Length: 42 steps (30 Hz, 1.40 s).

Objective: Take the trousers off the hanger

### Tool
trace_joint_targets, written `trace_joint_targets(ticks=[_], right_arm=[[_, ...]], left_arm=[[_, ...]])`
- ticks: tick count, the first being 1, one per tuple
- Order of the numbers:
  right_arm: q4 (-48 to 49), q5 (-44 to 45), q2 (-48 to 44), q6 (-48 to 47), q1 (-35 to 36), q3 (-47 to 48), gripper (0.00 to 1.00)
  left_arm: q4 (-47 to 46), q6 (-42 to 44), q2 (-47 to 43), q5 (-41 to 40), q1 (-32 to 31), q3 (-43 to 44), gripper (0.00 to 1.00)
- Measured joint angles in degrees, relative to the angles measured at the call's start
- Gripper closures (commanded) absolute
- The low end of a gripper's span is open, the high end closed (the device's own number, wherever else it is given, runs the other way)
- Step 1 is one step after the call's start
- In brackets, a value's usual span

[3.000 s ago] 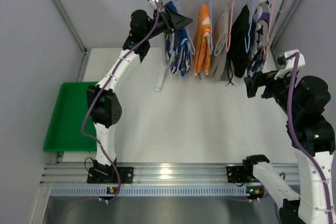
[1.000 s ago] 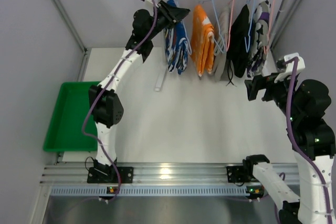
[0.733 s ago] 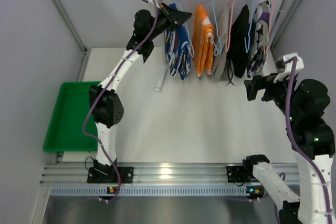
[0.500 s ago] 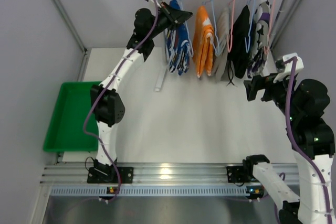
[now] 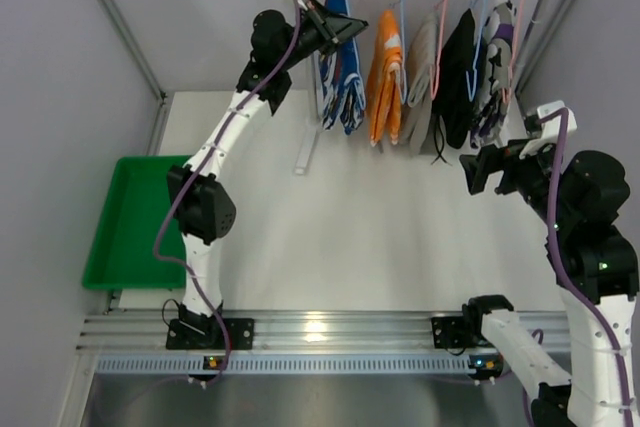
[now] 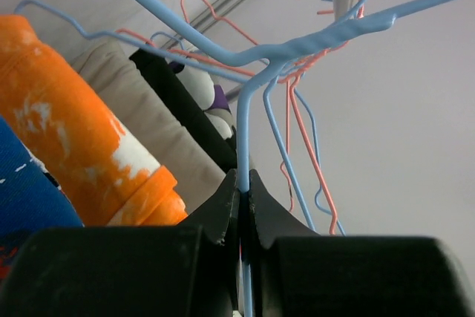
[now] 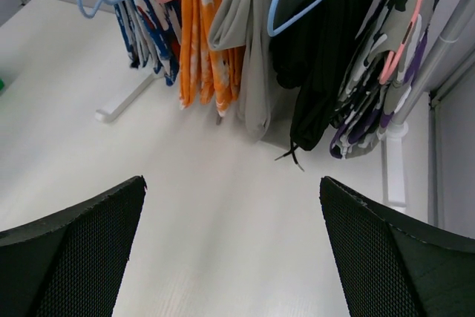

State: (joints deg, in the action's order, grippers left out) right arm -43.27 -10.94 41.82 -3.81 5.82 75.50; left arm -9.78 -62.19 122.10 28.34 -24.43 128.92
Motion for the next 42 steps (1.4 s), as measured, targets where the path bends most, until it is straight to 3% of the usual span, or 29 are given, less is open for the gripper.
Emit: trace_joint_targets(ticks=[11,20,23,33,42], right_arm=[[0.81,-9.81,5.75,5.55,0.0,10.56,0.02],[5.11,-20.76,12.5,16.02,0.46,14.62,0.11],[8.26,-21.4,14.86,19.87,4.09,15.19,0.12],[15.06,-19.39,27.5,24.44,26.73,22.82,0.22],[23.96,-21.49,34.16,31.54,32.22,18.95,0.31]], left_arm=[[3.98,0.44,-20.63,5.53,-0.31,-23.45,1.0],[7.34,4.33,-37.29,6.86,-0.81,-34.91,1.0],[9.03,6.54,-41.44,6.95,-0.81,-37.81,1.0],[15.04,9.53,-46.75,4.72,-0.81,-42.16,1.0],[14.97,7.48,-46.75,2.84,-0.81,-42.29,1.0]])
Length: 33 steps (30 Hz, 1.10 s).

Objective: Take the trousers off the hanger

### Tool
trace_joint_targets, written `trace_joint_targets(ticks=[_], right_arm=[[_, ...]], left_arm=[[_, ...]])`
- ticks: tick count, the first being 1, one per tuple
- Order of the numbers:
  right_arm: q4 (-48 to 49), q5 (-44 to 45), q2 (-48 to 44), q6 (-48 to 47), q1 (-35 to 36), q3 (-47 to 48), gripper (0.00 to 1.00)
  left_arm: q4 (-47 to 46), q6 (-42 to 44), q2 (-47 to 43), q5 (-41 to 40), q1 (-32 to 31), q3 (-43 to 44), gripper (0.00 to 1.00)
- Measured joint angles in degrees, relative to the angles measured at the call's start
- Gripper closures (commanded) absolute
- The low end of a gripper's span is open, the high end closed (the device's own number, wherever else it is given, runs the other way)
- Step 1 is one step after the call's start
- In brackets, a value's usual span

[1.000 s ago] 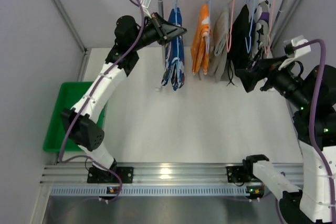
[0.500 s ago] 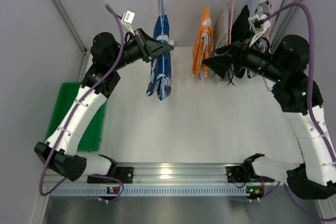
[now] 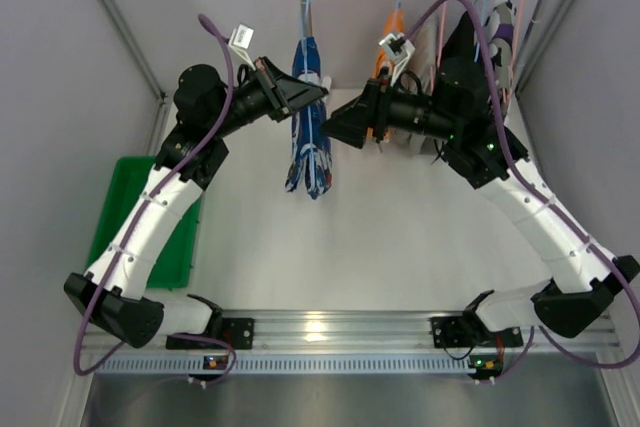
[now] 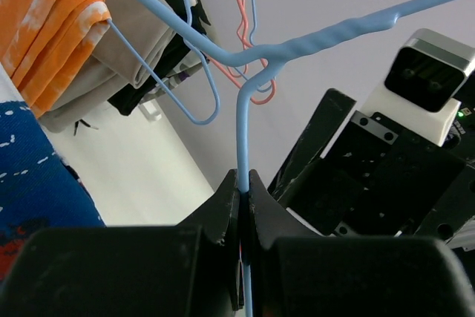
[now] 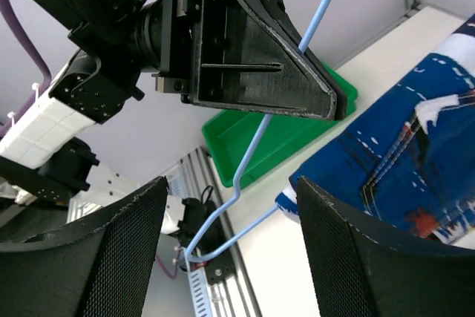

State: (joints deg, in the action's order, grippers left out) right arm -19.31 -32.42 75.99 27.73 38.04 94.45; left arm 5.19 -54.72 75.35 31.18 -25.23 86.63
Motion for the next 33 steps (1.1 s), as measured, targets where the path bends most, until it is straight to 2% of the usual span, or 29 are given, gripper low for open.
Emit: trace_joint_targets(ticks=[7,10,12,18,22,26,28,29,30,31,33], right_arm=[[4.96,-2.4,4.57,5.4,1.68,0.0,0.36],[6.54,-3.21,6.01,7.17,2.89,0.0,0.41],[7.76,-3.78,6.97,8.46,3.43,0.0,0.49],[11.52,-4.9,9.42,12.9,3.56,0.04,0.64],[13.11,-5.62,10.23,14.69,3.56,0.04,0.69],[14.14,-6.08,10.88,15.89,3.54,0.07,0.87],[14.21,-6.49,11.21,16.76,3.54,0.07,0.93],[14.16,-6.51,11.3,17.49,3.54,0.07,1.0],[14.08,-6.47,11.39,18.08,3.54,0.07,1.0],[13.94,-6.49,11.43,18.73,3.54,0.07,1.0],[14.01,-6.27,11.47,18.95,3.54,0.07,1.0]], left_arm=[[-0.09,-2.45,0.0,-0.42,0.0,-0.07,1.0],[-0.55,-3.5,0.0,-0.76,0.0,-0.28,1.0],[-1.22,-4.24,0.0,-0.87,0.0,-0.52,1.0],[-2.27,-5.7,0.02,-1.25,0.0,-0.66,1.0],[-2.99,-6.54,0.0,-1.27,0.0,-0.98,1.0],[-3.67,-7.28,-0.09,-1.18,0.02,-1.11,1.0],[-3.98,-7.3,-0.33,-1.16,0.02,-1.38,1.0],[-4.11,-7.04,-0.5,-1.2,0.02,-1.53,1.0],[-4.39,-6.78,-0.63,-1.27,0.02,-1.75,1.0],[-4.63,-6.23,-0.83,-1.31,0.02,-1.88,0.99],[-4.79,-4.66,-1.09,-1.79,0.02,-1.97,0.76]])
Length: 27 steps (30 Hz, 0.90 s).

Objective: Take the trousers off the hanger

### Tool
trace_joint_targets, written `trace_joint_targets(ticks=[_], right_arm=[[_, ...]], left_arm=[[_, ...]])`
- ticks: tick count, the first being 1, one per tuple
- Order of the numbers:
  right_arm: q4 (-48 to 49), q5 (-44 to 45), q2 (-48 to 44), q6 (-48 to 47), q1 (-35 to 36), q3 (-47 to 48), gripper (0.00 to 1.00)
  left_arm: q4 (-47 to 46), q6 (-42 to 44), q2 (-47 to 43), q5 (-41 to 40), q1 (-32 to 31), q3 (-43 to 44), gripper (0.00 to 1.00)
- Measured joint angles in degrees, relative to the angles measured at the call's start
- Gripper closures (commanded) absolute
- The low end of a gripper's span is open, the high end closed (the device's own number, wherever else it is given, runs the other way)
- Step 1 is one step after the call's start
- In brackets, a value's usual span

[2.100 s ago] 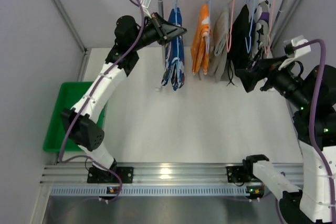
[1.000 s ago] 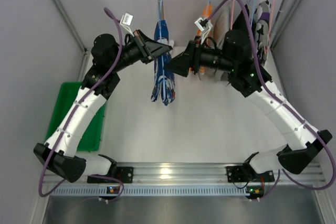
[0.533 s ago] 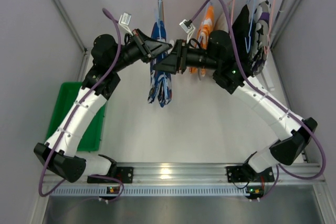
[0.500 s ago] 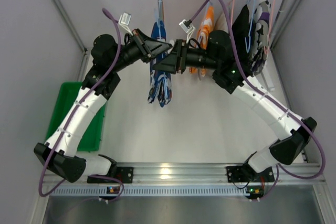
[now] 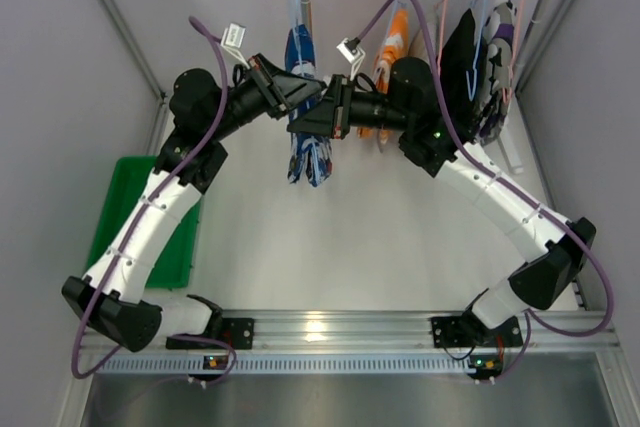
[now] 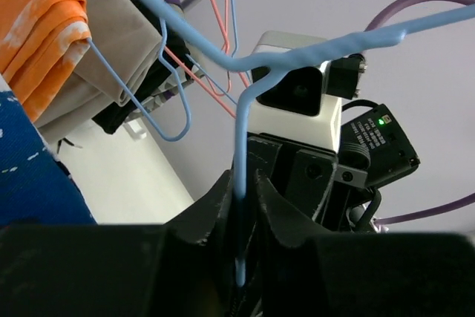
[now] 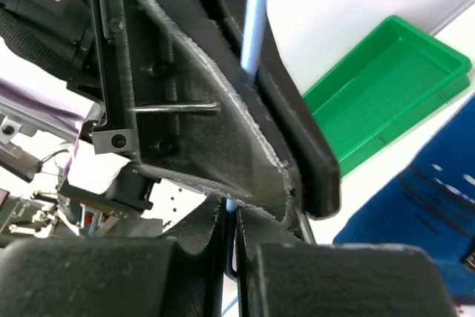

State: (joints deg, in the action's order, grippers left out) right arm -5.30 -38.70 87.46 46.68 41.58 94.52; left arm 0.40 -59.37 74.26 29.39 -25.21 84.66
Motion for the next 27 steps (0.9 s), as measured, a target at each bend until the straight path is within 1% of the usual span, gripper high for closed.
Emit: trace_joint_targets(ticks=[2,3,4,5,8,12,14,18,22,27], right_arm=[[-0.31,-0.09,-0.02,-0.28,0.0,0.0,1.0],[-0.55,-0.09,-0.02,-0.57,0.0,0.02,1.0],[-0.92,-0.07,-0.02,-0.57,0.0,0.04,1.0],[-1.42,-0.09,-0.02,-0.44,-0.11,0.09,1.0],[-2.4,-0.35,0.0,1.84,-0.42,0.39,1.0],[-2.47,-0.42,0.0,6.08,-1.01,1.81,1.0],[-2.03,-0.33,0.0,8.13,-1.27,2.78,1.0],[-0.83,0.35,0.0,11.69,-2.03,4.63,1.0],[-0.17,0.92,0.07,15.1,-2.29,6.27,1.0],[-0.28,1.22,0.61,17.66,-2.36,9.33,1.0]], left_arm=[[-0.09,1.7,-0.42,-0.83,-0.02,0.0,0.42],[0.09,2.47,-0.87,-1.6,0.0,0.0,0.17],[0.31,4.22,-1.33,-2.12,0.02,0.0,0.08],[1.01,5.44,-1.68,-2.97,0.15,0.04,0.01],[3.96,9.49,-3.87,-5.68,1.44,0.2,0.01],[7.65,16.2,-7.3,-10.27,5.35,-0.15,0.01],[8.31,20.09,-10.29,-13.7,6.88,-1.66,0.01],[9.2,29.57,-19.26,-18.6,7.17,-7.72,0.01],[10.51,39.12,-28.13,-20.9,7.17,-15.58,0.02],[12.11,49.2,-34.36,-23.47,7.17,-25.38,0.01]])
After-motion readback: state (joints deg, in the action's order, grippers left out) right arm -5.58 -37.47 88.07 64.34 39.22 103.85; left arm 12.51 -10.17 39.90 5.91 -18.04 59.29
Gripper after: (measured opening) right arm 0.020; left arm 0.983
